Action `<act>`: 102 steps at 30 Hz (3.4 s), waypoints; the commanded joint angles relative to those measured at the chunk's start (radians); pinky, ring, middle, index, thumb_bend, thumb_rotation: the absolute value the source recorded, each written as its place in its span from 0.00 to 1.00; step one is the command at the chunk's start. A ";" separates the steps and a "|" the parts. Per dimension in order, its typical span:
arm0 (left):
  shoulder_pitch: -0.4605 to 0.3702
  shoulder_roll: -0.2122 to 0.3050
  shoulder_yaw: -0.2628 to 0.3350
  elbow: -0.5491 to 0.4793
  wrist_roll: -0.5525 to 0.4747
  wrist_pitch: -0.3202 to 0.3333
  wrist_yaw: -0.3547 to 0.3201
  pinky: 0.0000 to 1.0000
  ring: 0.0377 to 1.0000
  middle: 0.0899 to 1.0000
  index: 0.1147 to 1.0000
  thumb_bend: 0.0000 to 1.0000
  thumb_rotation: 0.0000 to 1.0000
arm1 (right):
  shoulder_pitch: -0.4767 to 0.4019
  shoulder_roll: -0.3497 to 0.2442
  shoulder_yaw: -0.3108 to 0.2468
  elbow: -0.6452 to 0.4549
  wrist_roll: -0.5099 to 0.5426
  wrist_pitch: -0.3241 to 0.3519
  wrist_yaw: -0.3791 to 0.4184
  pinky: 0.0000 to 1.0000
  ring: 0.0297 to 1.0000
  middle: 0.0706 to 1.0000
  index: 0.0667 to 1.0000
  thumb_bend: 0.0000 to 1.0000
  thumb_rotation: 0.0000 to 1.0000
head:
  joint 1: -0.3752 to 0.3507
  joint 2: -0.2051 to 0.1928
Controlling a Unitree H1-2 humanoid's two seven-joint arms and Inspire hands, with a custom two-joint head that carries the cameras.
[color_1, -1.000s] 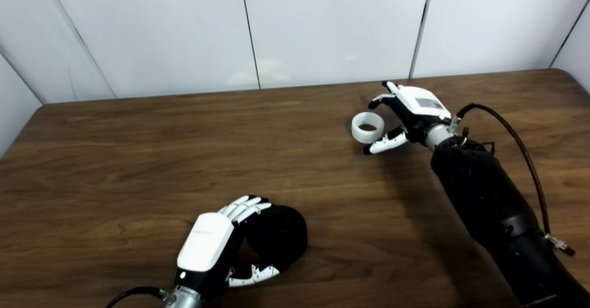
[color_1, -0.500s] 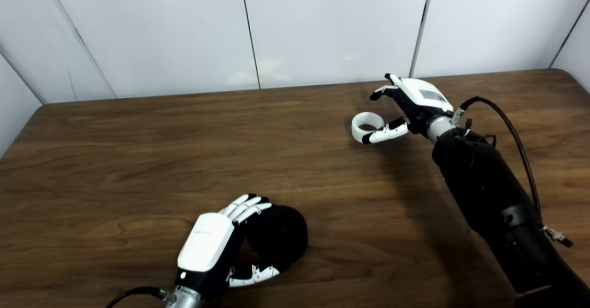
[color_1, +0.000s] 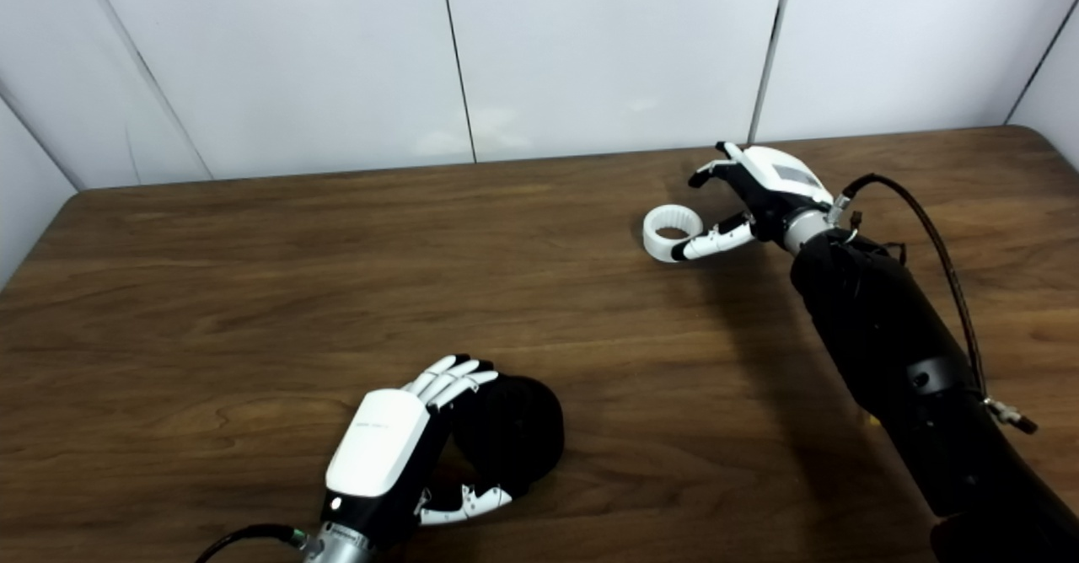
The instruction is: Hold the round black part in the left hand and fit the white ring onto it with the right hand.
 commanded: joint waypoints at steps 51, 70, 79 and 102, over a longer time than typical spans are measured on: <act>0.017 -0.012 -0.007 -0.005 0.005 0.014 -0.013 0.77 0.88 0.84 0.72 0.72 0.40 | -0.051 0.042 0.049 0.032 -0.002 -0.068 -0.115 1.00 1.00 0.94 0.72 0.75 0.27 | 0.009 0.004; 0.013 -0.016 -0.008 -0.005 0.005 0.016 -0.012 0.77 0.88 0.84 0.71 0.72 0.42 | -0.048 0.041 0.044 0.042 0.003 -0.085 -0.133 0.95 0.99 0.92 0.70 0.74 0.26 | 0.010 0.005; 0.014 -0.016 -0.010 -0.009 0.002 0.017 -0.019 0.78 0.89 0.85 0.72 0.71 0.43 | -0.049 0.038 0.040 0.043 0.010 -0.079 -0.120 0.94 0.99 0.93 0.73 0.79 0.32 | 0.011 0.004; 0.013 -0.014 -0.008 -0.012 -0.007 0.015 -0.019 0.78 0.89 0.85 0.72 0.71 0.42 | -0.042 0.037 0.037 0.048 0.003 -0.069 -0.131 0.91 0.98 0.92 0.70 0.78 0.28 | 0.011 0.008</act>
